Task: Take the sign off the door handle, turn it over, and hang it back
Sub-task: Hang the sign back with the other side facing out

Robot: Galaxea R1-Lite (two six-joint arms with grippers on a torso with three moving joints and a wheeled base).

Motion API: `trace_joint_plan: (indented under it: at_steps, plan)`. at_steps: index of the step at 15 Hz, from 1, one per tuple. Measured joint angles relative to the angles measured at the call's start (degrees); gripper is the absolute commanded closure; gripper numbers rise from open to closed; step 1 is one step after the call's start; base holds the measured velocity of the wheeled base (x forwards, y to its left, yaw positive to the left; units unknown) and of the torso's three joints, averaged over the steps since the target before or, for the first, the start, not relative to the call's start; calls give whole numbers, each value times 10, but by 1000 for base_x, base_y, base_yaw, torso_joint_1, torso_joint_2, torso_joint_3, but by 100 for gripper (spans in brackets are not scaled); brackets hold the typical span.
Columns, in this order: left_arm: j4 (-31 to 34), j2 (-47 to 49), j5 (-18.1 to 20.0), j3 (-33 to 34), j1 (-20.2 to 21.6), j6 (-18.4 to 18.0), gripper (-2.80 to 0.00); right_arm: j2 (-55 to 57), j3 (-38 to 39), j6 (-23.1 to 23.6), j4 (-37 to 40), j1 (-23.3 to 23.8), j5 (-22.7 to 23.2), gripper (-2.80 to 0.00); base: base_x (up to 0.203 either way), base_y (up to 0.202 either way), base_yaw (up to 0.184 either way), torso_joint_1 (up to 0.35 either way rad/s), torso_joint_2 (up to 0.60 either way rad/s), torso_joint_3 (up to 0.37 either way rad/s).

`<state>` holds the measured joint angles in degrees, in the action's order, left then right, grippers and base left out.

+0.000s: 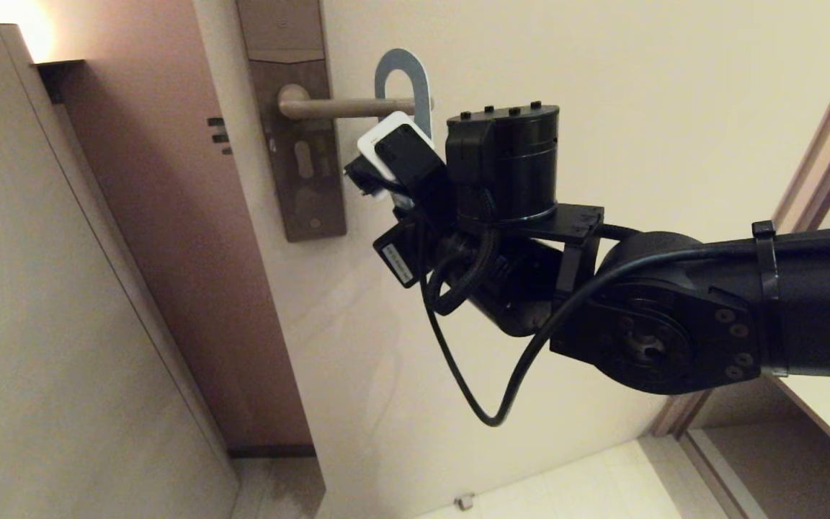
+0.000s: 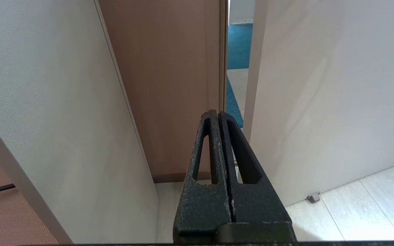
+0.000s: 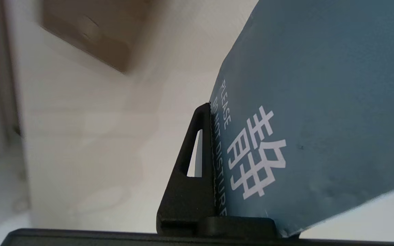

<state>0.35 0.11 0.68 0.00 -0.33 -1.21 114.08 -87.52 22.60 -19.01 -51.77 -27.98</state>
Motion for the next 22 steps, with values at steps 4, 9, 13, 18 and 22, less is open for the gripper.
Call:
trace_joint_plan:
  at_steps: [4, 9, 13, 18, 22]
  plan:
    - [0, 0, 0, 0, 0, 0, 0, 14, 0, 1, -37, -36, 0, 0, 0, 0, 0, 0, 0, 0]
    - [0, 0, 0, 0, 0, 0, 0, 33, -1, 2, -42, -51, -1, 0, 0, 0, 0, 0, 0, 0]
    - [0, 0, 0, 0, 0, 0, 0, 42, -3, 2, -41, -51, -2, 0, 0, 0, 0, 0, 0, 0]
    - [0, 0, 0, 0, 0, 0, 0, 49, -4, 1, -41, -51, -2, -280, 0, 0, 0, 0, 0, 0]
    - [0, 0, 0, 0, 0, 0, 0, 49, -2, 0, -38, -52, -2, -280, 0, 0, 0, 0, 0, 0]
